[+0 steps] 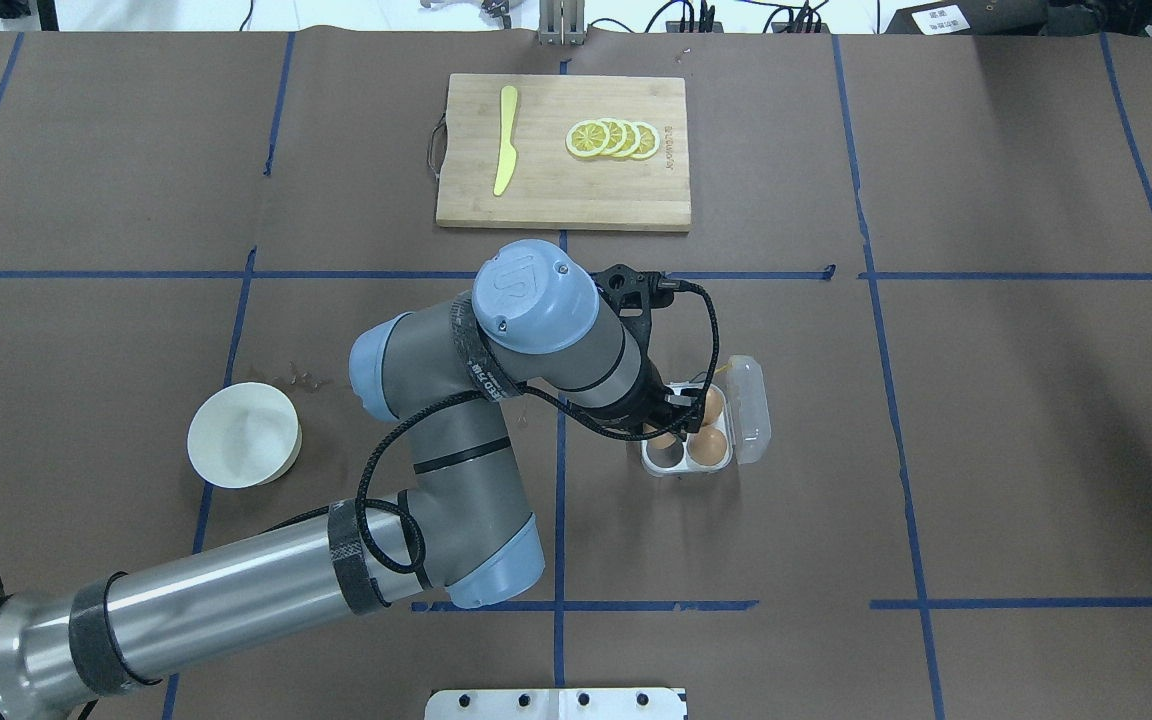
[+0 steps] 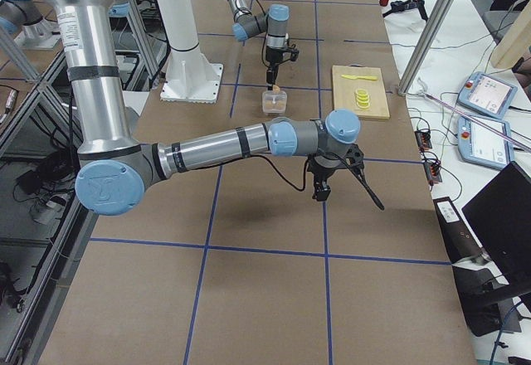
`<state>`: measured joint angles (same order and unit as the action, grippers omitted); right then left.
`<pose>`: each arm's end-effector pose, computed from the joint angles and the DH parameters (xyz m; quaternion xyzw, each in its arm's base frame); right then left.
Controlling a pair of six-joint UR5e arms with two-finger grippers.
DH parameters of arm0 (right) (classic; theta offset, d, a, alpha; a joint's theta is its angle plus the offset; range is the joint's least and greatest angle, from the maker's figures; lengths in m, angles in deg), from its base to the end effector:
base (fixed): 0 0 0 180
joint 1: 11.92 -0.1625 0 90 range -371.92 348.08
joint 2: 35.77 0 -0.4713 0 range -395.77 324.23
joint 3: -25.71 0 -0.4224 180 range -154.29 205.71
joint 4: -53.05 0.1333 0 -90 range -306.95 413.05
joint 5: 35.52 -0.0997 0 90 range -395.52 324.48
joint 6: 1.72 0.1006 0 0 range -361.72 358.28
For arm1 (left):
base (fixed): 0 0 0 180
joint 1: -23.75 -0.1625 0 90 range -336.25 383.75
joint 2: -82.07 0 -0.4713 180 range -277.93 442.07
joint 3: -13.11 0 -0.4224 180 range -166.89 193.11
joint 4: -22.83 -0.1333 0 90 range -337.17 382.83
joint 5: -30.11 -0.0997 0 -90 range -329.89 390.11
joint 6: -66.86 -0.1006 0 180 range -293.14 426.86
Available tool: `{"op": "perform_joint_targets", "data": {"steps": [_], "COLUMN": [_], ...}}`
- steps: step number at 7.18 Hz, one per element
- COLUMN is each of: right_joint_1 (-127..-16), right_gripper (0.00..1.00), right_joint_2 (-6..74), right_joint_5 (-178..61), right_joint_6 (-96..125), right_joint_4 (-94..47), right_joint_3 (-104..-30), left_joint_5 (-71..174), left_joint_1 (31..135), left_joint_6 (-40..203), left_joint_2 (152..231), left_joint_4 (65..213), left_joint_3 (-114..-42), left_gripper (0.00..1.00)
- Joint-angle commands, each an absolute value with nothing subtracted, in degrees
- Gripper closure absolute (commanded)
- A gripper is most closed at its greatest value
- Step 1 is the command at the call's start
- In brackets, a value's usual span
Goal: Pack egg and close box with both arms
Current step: 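Lower the egg into the empty carton slot and open the left gripper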
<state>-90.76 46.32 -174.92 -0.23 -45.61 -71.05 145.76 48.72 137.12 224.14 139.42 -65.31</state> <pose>-0.0563 -0.5796 0.5770 0.0014 -0.4200 -0.0983 0.9022 0.7012 -0.4256 0.1214 0.0338 0.5686 0.0854 0.8175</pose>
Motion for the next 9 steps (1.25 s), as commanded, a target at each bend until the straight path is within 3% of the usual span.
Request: {"op": "perform_joint_targets", "data": {"steps": [1, 3, 4, 5, 7, 9], "right_joint_1": [-90.75, -90.75, -90.75, -90.75, -90.75, -90.67], "right_gripper": [0.0, 0.0, 0.0, 0.0, 0.0, 0.0], "right_joint_2": [46.32, 46.32, 46.32, 46.32, 46.32, 46.32], "right_joint_5": [-174.92, -174.92, -174.92, -174.92, -174.92, -175.27], "right_joint_6": [-0.23, -0.23, -0.23, -0.23, -0.23, -0.14], "right_joint_4": [-45.65, -45.65, -45.65, -45.65, -45.65, -45.65], "right_joint_3": [-71.06, -70.97, -70.97, -70.97, -70.97, -71.06], "left_joint_5": [145.69, 145.69, 145.69, 145.6, 145.51, 145.25], "left_joint_1": [48.36, 48.1, 48.1, 48.1, 48.1, 48.18], "left_joint_6": [137.08, 137.08, 137.08, 137.08, 137.08, 137.08], "left_joint_2": [224.1, 224.1, 223.92, 223.92, 223.92, 224.01], "left_joint_4": [139.55, 139.55, 139.55, 139.55, 139.55, 139.55], "left_joint_3": [-65.2, -65.2, -65.2, -65.2, -65.2, -65.28], "left_gripper": [0.94, 0.93, 0.59, 0.32, 0.01, 0.01]}}
